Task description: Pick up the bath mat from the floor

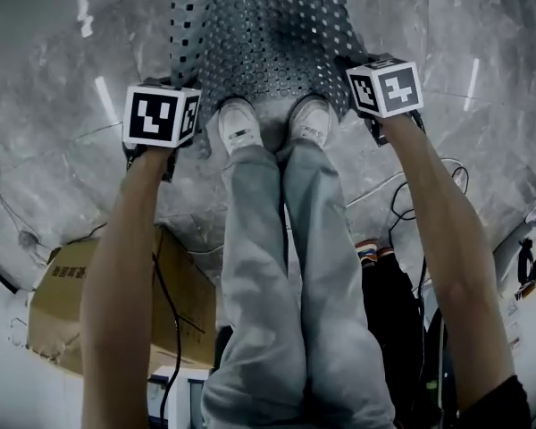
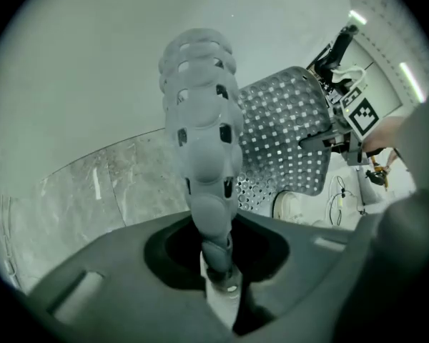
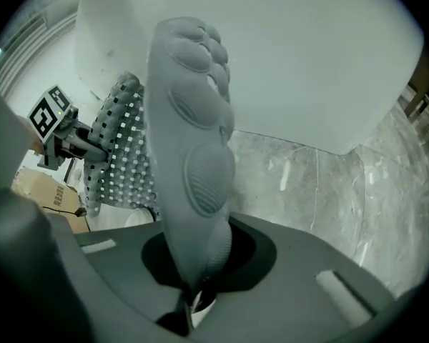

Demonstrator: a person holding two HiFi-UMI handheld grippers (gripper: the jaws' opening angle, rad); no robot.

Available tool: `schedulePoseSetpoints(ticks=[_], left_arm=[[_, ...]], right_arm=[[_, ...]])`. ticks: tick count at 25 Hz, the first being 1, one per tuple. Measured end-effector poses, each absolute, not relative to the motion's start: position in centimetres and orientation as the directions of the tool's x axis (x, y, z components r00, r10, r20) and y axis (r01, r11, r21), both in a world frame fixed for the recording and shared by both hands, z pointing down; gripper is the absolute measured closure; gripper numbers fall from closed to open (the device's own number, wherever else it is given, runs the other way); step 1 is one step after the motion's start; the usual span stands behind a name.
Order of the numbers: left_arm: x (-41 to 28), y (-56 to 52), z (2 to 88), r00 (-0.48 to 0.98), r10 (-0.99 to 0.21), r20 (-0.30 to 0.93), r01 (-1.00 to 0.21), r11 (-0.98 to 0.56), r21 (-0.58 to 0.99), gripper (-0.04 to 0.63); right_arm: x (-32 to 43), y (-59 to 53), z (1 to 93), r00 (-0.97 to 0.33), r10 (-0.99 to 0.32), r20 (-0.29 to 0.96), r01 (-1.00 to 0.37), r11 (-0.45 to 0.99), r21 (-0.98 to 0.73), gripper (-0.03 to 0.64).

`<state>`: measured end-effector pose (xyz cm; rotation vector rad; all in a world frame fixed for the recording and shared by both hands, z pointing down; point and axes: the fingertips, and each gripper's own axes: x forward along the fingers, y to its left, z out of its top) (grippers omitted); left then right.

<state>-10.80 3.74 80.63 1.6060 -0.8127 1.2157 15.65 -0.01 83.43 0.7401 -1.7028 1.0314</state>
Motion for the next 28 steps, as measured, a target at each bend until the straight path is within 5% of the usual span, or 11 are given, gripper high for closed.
schedulePoseSetpoints(ticks=[9,28], left_arm=[[-10.9,3.3,72.8,0.238,-0.099,0.966,-0.896,-0.406,0.179,0.528],[-10.7,2.5,52.3,0.230,-0.250,0.941,-0.925,-0.356,0.131,0.523]], right_arm=[[13.0,0.0,75.3,-0.403,-0.087,0.911,-0.794,0.529,-0.301,0.600],[13.9,-0.5,55.2,-0.426,-0.223,0.877,-0.851,0.427,-0.305,0.598]])
